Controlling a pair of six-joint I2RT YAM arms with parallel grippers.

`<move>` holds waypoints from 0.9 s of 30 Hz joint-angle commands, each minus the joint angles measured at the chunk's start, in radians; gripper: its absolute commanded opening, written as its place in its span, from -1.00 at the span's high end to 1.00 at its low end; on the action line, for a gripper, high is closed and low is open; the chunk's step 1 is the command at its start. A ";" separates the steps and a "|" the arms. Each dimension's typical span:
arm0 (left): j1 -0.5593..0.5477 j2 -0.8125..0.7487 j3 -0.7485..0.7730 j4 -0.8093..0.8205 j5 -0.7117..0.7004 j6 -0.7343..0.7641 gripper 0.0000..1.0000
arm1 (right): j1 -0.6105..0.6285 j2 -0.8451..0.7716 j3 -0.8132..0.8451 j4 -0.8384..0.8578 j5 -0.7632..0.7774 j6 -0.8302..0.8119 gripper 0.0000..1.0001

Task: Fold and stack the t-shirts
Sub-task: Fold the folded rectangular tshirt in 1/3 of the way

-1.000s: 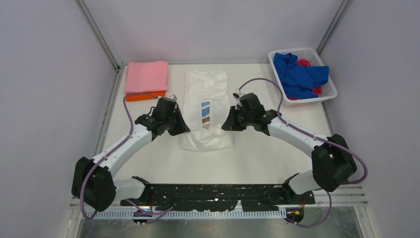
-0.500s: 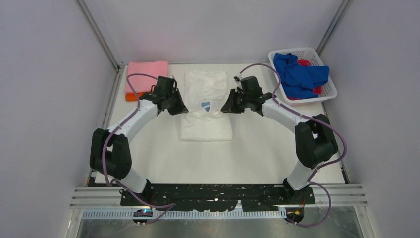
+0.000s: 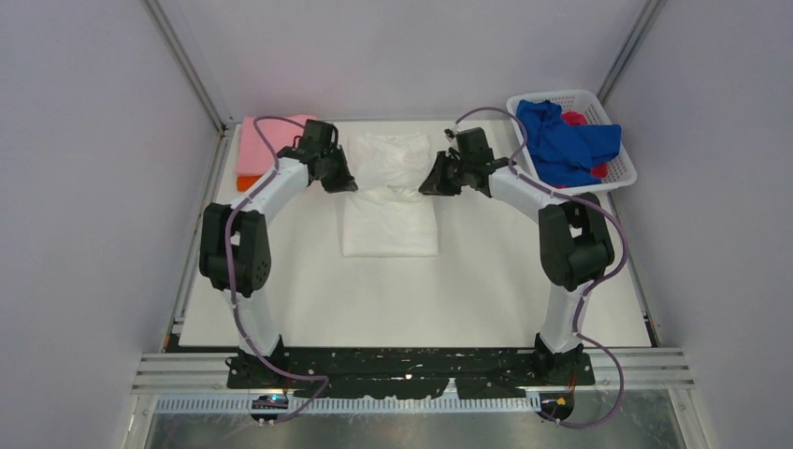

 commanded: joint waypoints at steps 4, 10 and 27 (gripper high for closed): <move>0.028 0.104 0.138 -0.043 0.013 0.022 0.96 | -0.034 0.095 0.121 0.044 -0.031 -0.005 0.86; 0.040 0.157 0.198 -0.071 0.024 0.029 -0.43 | -0.059 0.152 0.172 0.042 -0.035 0.012 -0.37; 0.028 -0.264 -0.348 0.006 0.106 -0.026 -0.99 | -0.038 -0.219 -0.323 0.063 0.009 -0.009 -0.91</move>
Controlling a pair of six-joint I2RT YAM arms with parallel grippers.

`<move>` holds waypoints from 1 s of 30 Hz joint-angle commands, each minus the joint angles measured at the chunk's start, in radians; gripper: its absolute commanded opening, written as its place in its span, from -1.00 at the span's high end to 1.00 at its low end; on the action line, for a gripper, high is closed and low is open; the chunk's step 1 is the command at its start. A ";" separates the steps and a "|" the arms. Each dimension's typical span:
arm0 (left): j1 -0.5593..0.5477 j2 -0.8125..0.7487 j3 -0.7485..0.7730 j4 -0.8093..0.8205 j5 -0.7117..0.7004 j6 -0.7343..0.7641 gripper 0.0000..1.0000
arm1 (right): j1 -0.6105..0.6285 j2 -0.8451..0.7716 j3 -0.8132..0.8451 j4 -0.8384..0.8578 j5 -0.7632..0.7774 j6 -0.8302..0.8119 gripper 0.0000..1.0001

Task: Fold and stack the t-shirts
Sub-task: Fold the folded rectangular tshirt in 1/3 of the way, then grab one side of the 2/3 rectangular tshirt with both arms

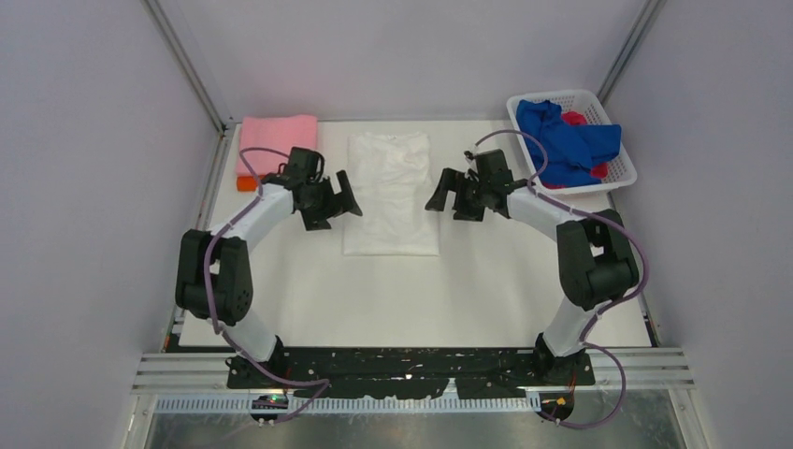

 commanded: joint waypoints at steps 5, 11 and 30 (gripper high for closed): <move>-0.015 -0.203 -0.303 0.067 0.044 -0.044 -0.99 | 0.082 -0.211 -0.226 0.020 0.031 0.003 -0.91; -0.023 -0.208 -0.387 0.110 0.044 -0.064 -0.80 | 0.132 -0.217 -0.271 0.019 0.062 0.017 -0.99; -0.023 -0.036 -0.320 0.169 0.048 -0.085 0.22 | 0.169 -0.140 -0.273 0.014 0.094 0.015 -0.29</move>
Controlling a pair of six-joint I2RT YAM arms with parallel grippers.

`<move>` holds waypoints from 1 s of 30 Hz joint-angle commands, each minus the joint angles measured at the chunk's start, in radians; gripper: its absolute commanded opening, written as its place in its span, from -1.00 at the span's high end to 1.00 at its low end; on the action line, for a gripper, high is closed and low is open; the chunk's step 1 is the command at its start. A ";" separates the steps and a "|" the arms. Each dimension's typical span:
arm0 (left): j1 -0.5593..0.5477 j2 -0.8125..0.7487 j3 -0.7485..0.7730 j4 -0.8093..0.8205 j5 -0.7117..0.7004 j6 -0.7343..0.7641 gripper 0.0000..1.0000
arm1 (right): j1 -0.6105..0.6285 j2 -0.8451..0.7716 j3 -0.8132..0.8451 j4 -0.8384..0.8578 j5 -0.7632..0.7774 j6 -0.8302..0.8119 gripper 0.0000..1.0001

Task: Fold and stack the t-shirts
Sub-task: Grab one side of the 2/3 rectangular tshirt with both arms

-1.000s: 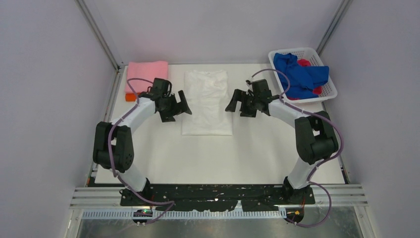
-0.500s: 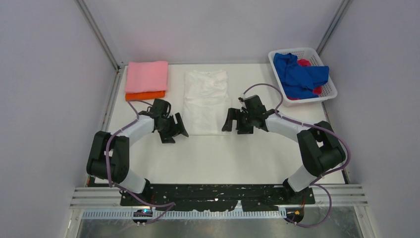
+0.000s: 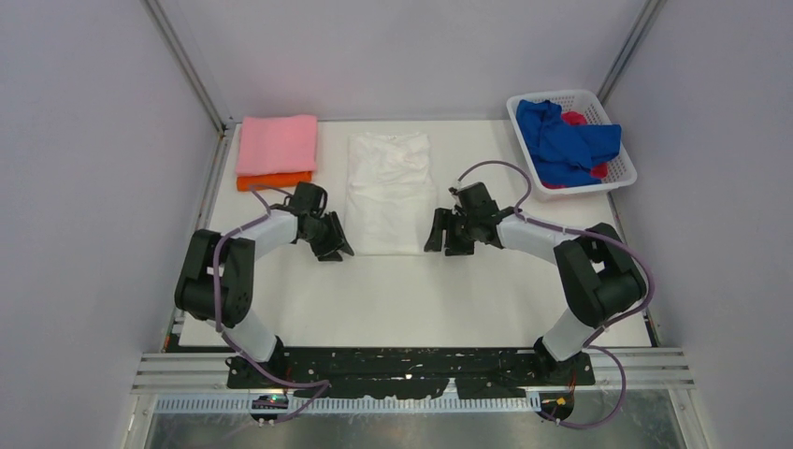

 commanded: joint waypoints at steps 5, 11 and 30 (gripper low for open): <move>-0.005 0.069 0.046 0.044 0.028 -0.004 0.51 | 0.023 0.042 0.018 0.028 0.008 -0.003 -0.17; -0.007 0.108 0.077 0.043 0.029 0.001 0.97 | 0.043 0.098 0.043 0.036 0.011 -0.007 0.04; -0.167 -0.326 -0.298 -0.065 -0.009 -0.028 1.00 | 0.145 -0.251 -0.164 -0.214 -0.071 -0.085 0.90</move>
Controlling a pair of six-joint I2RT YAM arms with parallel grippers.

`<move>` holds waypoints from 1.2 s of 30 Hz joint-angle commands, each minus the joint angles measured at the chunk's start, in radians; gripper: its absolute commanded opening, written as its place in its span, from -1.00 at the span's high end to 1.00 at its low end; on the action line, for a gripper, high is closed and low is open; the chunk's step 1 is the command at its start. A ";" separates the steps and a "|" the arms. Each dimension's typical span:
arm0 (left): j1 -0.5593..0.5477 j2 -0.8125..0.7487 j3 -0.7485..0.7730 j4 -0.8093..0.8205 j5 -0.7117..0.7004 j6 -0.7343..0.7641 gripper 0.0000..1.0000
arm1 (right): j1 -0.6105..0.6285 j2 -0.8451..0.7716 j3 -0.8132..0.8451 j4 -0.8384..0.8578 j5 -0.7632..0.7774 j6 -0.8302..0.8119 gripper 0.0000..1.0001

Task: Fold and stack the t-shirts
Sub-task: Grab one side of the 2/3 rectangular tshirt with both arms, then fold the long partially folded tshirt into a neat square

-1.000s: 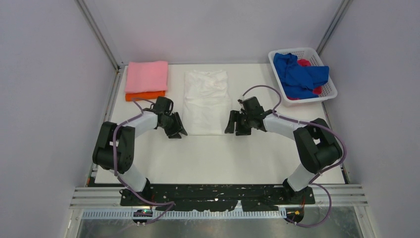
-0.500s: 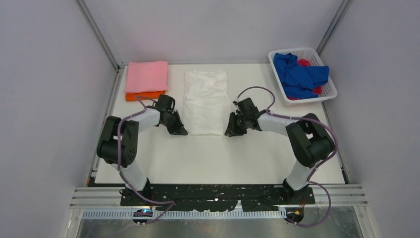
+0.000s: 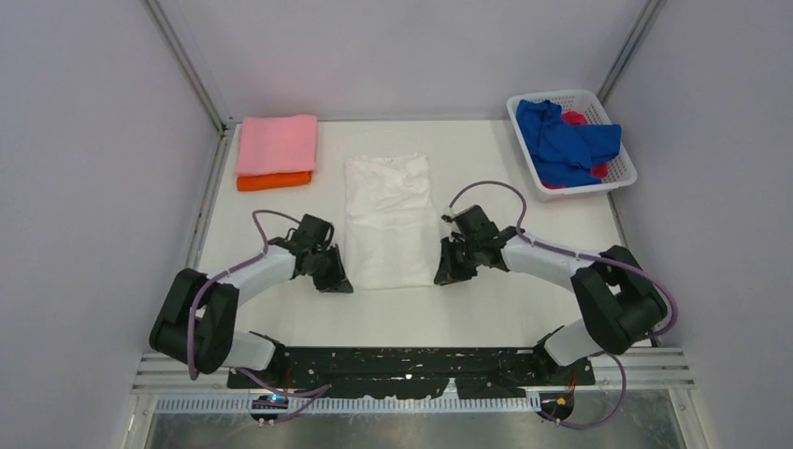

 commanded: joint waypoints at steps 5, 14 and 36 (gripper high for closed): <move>-0.147 -0.389 -0.067 -0.271 -0.048 -0.049 1.00 | 0.119 -0.354 -0.056 -0.253 -0.103 -0.008 0.90; -0.141 -0.549 0.100 -0.290 -0.101 -0.019 1.00 | 0.021 -0.431 0.106 -0.244 -0.081 -0.065 0.90; 0.068 0.076 0.692 -0.195 -0.203 0.098 1.00 | -0.293 0.054 0.530 -0.060 -0.269 -0.090 0.89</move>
